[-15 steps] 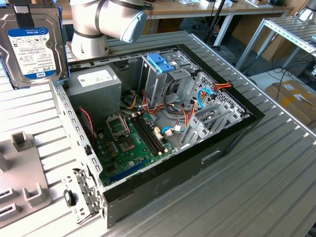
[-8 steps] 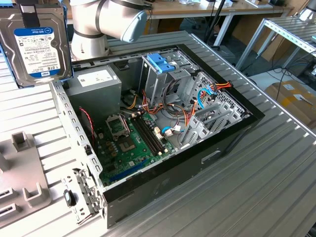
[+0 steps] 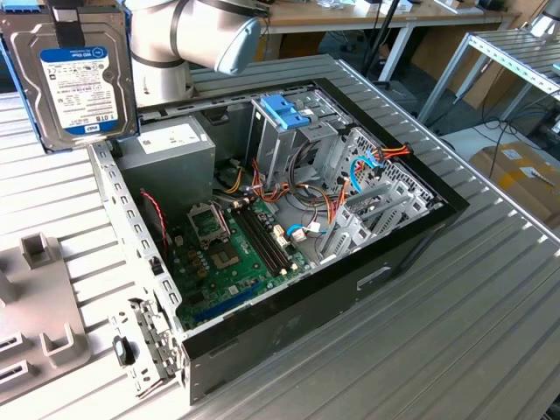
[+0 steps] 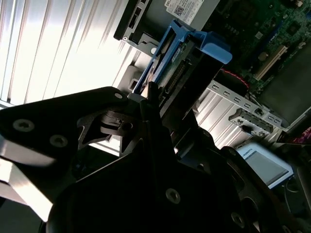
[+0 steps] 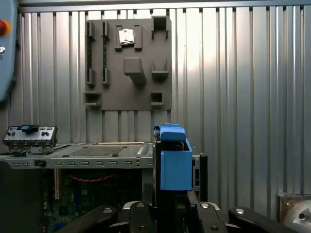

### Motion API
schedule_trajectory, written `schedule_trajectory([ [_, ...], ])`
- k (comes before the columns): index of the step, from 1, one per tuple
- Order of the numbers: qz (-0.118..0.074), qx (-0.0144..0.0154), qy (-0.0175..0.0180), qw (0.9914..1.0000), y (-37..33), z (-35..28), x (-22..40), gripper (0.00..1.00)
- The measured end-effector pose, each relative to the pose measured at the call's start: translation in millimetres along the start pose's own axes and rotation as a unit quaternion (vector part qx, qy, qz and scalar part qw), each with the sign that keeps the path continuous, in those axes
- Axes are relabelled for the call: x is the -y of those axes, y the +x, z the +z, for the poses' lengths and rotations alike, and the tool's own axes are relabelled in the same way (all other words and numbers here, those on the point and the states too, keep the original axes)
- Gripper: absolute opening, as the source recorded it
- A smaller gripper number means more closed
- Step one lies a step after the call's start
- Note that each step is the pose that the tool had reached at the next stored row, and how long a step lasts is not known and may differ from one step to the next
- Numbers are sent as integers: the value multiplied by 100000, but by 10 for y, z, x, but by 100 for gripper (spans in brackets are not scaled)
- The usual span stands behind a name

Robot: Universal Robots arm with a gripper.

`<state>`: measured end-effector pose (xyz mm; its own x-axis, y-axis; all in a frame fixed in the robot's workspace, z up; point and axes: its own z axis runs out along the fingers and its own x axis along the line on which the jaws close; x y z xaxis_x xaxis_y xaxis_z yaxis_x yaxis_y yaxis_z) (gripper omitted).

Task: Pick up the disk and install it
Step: 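Pick up the disk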

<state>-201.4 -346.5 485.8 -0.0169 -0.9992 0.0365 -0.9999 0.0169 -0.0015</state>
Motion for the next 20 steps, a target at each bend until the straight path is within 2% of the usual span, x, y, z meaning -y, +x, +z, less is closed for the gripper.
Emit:
schedule_trajectory([
  [11, -1, -4, -6, 100000, -8, -1, 216, 35],
  [19, -1, -2, -4, 100000, -14, 0, 409, 35],
  [20, 0, -4, -5, 100000, -16, 0, 463, 35],
])
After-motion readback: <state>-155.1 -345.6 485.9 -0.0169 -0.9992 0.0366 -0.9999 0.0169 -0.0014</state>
